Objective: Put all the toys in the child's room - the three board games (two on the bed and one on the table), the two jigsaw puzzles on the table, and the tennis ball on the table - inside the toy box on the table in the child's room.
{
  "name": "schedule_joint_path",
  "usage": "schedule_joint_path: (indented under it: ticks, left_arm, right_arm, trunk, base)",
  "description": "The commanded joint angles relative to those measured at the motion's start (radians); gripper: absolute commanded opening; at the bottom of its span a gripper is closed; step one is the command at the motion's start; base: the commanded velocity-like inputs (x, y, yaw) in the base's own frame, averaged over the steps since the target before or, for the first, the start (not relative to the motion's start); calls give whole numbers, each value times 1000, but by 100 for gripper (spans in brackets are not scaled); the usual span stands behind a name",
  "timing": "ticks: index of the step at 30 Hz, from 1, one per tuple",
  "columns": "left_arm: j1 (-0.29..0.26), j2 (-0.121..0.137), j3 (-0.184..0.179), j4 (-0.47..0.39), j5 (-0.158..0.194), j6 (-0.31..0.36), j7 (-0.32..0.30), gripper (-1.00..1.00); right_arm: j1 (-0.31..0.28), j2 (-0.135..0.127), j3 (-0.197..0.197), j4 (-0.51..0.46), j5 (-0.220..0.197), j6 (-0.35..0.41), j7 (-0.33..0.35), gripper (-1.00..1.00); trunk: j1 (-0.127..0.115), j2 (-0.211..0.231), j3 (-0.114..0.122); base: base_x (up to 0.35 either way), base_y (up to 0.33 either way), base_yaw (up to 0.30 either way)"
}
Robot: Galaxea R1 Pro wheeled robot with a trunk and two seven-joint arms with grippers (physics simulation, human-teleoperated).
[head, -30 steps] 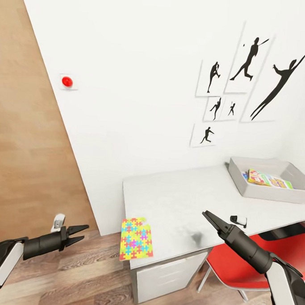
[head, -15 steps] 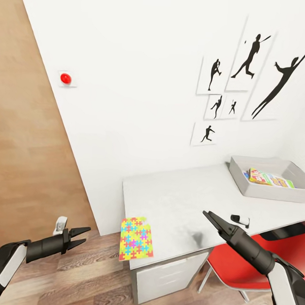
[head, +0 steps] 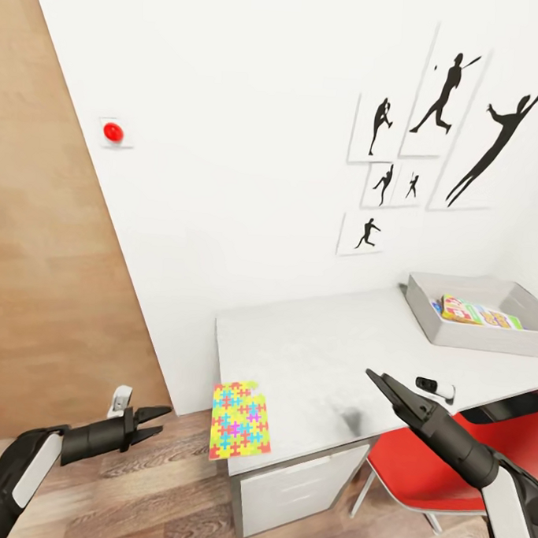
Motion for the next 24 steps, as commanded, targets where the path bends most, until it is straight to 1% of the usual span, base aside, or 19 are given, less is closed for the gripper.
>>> schedule_joint_path:
  ticks: [1, 4, 7, 16, 24]
  left_arm:
    - [-1, -2, -6, 0, -1, 3, -2, 100]
    - [-1, -7, -27, 0, -6, -8, -2, 100]
    - [-1, -11, -36, 4, -7, -16, -2, 100]
    - [-2, -20, -42, 29, -11, -21, -2, 100]
    - [-2, -28, -43, 32, -15, -23, -3, 100]
  right_arm:
    - [-1, 0, -2, 0, -4, 6, 4, 100]
    - [-1, 0, -5, 0, -4, 6, 21, 100]
    - [-1, 0, -6, 0, -4, 6, 41, 100]
    - [-1, 0, -8, 0, -3, 4, 84, 100]
    - [0, 0, -12, 1, -2, 3, 104, 100]
  trunk:
    - [4, -8, -4]
    - [16, -29, -14]
    - [27, -50, -23]
    - [62, -113, -51]
    - [92, -169, -76]
  base:
    - [0, 0, 0]
    - [0, 0, 0]
    - [0, 0, 0]
    - [0, 0, 0]
    - [0, 0, 0]
